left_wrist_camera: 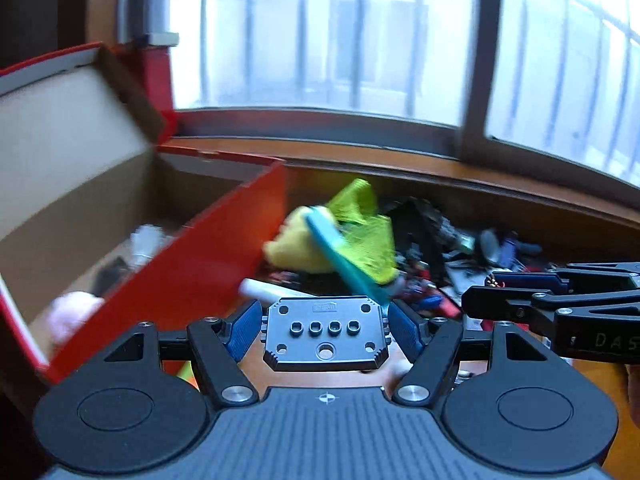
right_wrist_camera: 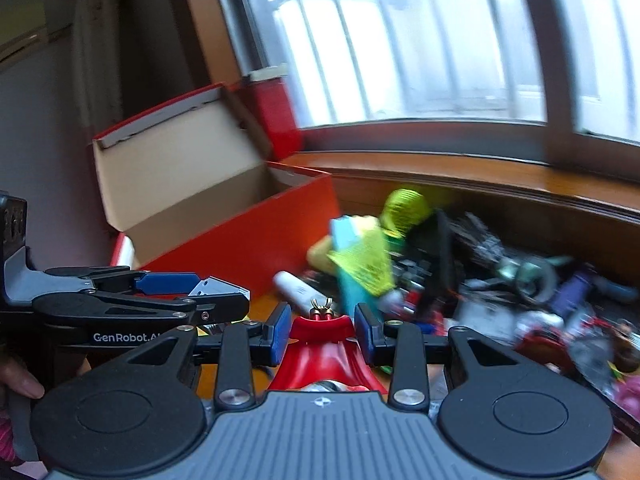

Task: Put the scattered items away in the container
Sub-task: 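Carry the grey plate and red plastic piece with both grippers over the box, then open left gripper to drop the grey plate while right gripper releases the red piece into the box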

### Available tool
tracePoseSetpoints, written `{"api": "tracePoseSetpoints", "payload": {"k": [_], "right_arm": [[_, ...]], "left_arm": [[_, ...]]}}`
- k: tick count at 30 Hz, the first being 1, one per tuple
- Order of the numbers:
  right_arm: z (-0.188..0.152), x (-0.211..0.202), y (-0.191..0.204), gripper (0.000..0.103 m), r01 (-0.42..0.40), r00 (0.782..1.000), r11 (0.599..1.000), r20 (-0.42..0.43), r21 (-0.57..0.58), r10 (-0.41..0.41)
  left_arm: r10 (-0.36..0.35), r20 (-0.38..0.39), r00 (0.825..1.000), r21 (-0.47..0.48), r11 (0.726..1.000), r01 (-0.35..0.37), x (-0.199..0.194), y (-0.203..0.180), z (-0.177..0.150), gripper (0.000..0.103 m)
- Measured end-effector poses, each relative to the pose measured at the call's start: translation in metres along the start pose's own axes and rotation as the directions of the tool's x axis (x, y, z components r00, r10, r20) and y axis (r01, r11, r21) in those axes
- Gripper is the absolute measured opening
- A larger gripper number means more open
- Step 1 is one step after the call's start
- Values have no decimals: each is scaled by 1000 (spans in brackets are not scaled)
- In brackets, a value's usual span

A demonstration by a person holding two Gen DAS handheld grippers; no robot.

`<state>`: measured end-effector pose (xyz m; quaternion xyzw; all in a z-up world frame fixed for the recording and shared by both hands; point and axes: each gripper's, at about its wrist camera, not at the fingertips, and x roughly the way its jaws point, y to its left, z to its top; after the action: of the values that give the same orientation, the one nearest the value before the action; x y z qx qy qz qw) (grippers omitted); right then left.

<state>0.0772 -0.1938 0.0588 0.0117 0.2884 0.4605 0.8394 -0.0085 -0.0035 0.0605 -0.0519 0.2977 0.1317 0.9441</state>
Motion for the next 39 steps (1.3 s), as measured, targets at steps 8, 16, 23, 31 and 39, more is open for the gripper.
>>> {"api": "tracePoseSetpoints", "payload": {"k": [8,16,23,31,39], "right_arm": [[24,30,45,37,-60,997,997,38,-48,61],[51,61,84,37,-87,992,991,82,-103,95],[68,83,110,37,-114,988,984,86,-138,127],[87,119,129,37,-156,984,975,60,-159,168],[94,157,143,37,-195,980,967,12,-165,200]], "left_arm": [[22,64,998,4,1000,-22,-13,43,17,69],[58,117,991,2,998,-59,-18,83,31,69],[100,126,987,-29,995,-97,-16,114,33,69],[146,105,984,-81,987,-138,-12,143,31,69],[181,74,981,-114,978,-172,1,164,31,69]]}}
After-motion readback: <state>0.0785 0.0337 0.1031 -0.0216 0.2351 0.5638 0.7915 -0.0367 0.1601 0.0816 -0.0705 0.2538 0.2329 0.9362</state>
